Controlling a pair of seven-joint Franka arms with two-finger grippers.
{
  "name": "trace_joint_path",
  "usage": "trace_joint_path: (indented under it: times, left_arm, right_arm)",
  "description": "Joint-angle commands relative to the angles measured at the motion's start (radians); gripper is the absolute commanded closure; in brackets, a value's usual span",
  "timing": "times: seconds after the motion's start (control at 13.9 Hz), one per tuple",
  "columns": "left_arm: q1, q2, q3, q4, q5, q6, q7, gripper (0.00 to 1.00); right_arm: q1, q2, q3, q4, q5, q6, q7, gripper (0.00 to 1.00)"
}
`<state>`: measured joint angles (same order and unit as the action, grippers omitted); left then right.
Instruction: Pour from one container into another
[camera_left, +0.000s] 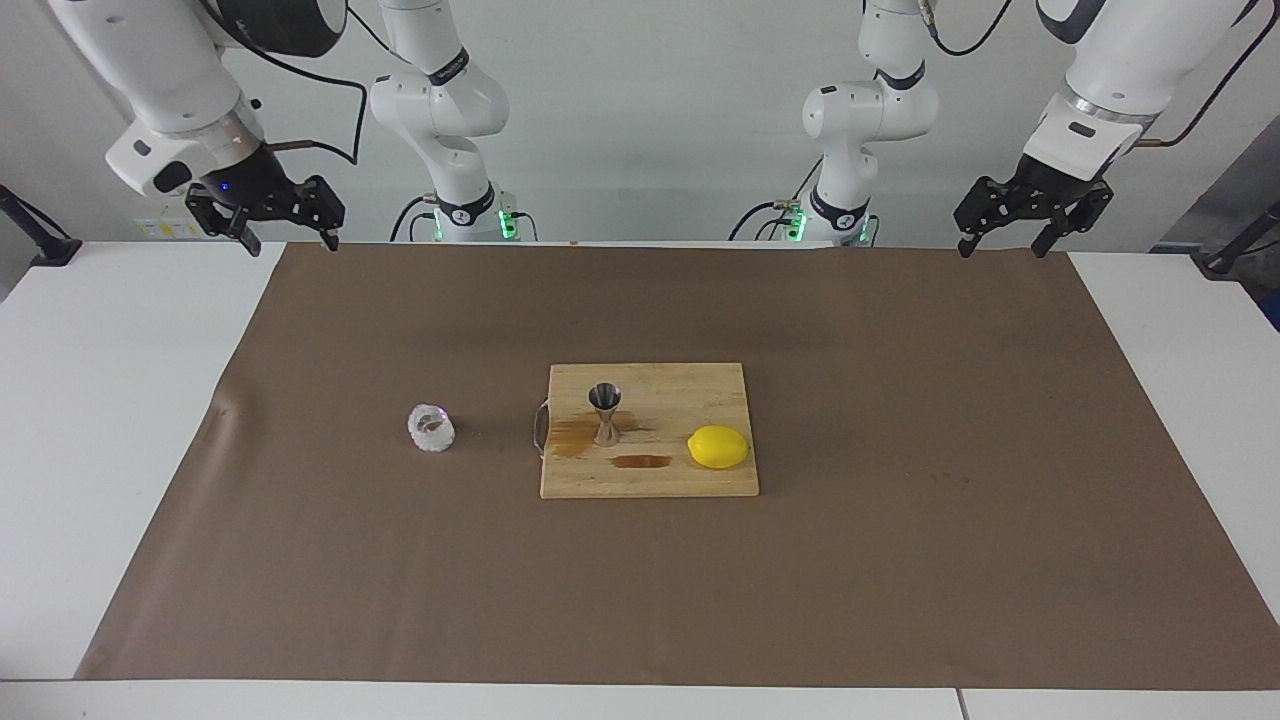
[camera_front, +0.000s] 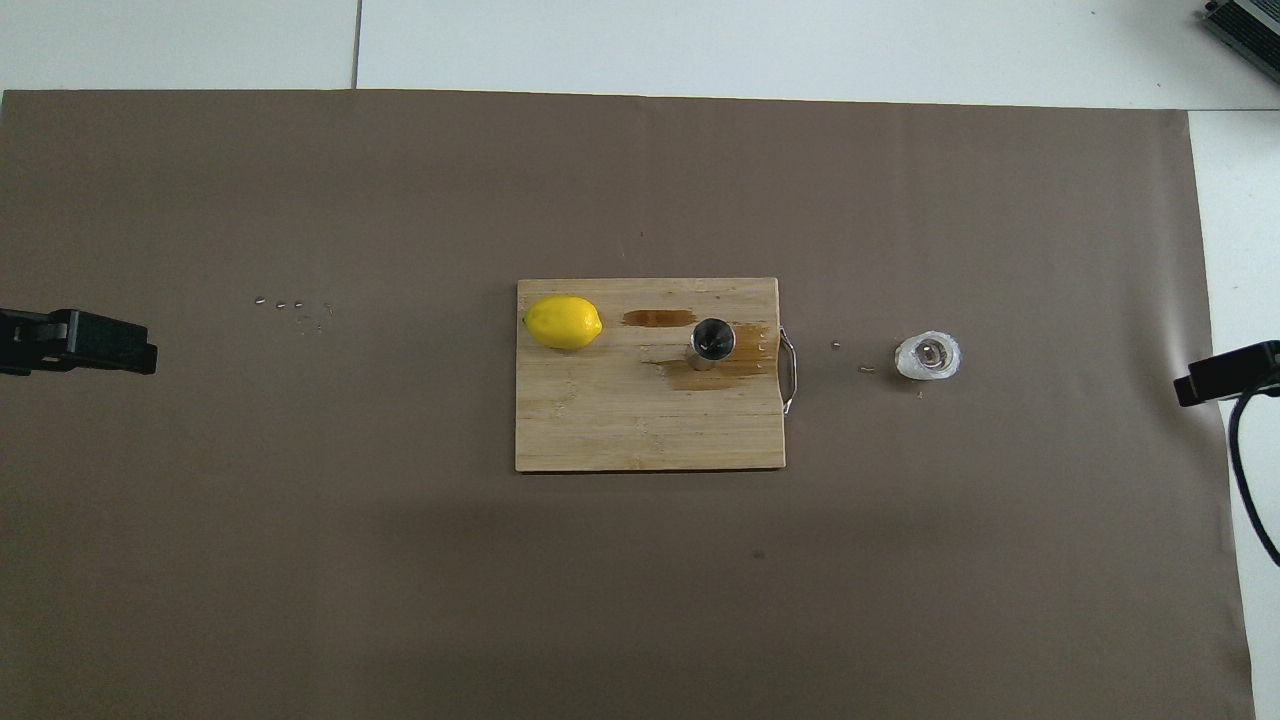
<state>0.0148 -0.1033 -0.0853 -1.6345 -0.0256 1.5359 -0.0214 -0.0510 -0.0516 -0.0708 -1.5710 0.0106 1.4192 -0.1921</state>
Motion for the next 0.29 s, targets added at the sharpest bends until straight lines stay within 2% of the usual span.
trace_joint_path:
  times: [0.0,0.22]
  left_arm:
    - [-0.015,-0.029,0.009,-0.031,-0.008,0.023,0.004,0.00]
    - [-0.021,-0.029,0.006,-0.036,-0.005,0.036,0.012,0.00]
  right_arm:
    - [0.068,0.024,-0.060,0.042,0.048,0.004,0.020,0.00]
    - [0.065,0.022,-0.058,0.032,0.046,0.023,0.039,0.00]
